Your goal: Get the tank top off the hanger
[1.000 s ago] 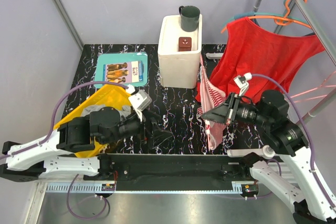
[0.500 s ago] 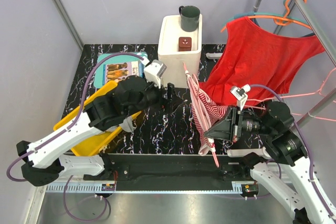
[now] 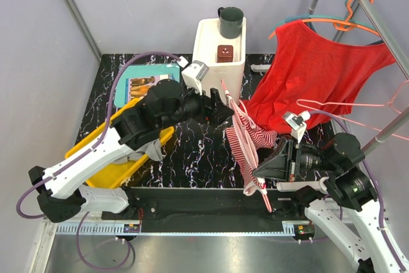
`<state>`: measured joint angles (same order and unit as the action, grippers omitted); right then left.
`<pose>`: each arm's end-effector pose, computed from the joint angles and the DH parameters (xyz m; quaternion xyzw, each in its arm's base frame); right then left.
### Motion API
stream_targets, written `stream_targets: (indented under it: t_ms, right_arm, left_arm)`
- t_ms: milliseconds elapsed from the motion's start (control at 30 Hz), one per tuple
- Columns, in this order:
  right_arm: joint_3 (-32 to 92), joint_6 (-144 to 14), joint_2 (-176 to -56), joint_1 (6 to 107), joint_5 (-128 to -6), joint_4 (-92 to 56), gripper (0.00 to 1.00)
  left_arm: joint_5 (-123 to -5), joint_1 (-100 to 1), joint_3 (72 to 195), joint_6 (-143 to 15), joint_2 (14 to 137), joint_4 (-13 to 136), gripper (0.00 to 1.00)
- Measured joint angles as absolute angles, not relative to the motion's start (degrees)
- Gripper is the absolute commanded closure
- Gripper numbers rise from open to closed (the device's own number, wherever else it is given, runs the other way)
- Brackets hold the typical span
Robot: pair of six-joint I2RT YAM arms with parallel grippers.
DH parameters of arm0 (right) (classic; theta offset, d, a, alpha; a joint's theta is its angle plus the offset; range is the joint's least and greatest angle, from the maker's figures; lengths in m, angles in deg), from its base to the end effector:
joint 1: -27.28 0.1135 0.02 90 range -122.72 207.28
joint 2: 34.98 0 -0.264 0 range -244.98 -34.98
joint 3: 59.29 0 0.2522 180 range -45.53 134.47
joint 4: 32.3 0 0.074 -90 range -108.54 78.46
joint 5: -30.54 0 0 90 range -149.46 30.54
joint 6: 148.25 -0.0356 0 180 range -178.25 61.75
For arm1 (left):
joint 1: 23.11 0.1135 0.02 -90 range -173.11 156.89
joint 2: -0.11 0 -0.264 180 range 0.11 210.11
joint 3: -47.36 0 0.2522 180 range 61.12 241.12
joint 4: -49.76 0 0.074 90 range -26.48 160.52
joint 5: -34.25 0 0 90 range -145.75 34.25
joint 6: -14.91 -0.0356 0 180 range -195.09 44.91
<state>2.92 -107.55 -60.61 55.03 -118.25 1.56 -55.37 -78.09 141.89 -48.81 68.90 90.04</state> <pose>0.0538 0.0627 0.3824 -0.2365 0.6571 0.6577 0.2823 0.1481 -0.2110 0.4416 0.1941 0.7667 -0.3965 0.4661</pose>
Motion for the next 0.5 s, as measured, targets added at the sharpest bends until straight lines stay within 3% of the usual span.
stream_targets:
  t_ms: [67,400,500]
  right_arm:
    - [2.5,-107.6,-60.5,55.0,-118.8,1.3,1.0]
    - [0.9,-108.2,-57.2,55.0,-119.2,1.0,1.0]
    - [0.0,-108.3,-55.3,55.0,-119.3,0.7,1.0]
  left_arm:
    - [-56.1,-77.7,142.1,-48.2,70.4,89.4,0.28]
    - [-57.8,-73.2,143.3,-47.2,73.4,89.6,1.0]
    - [-59.7,-71.2,144.8,-47.4,73.6,90.2,1.0]
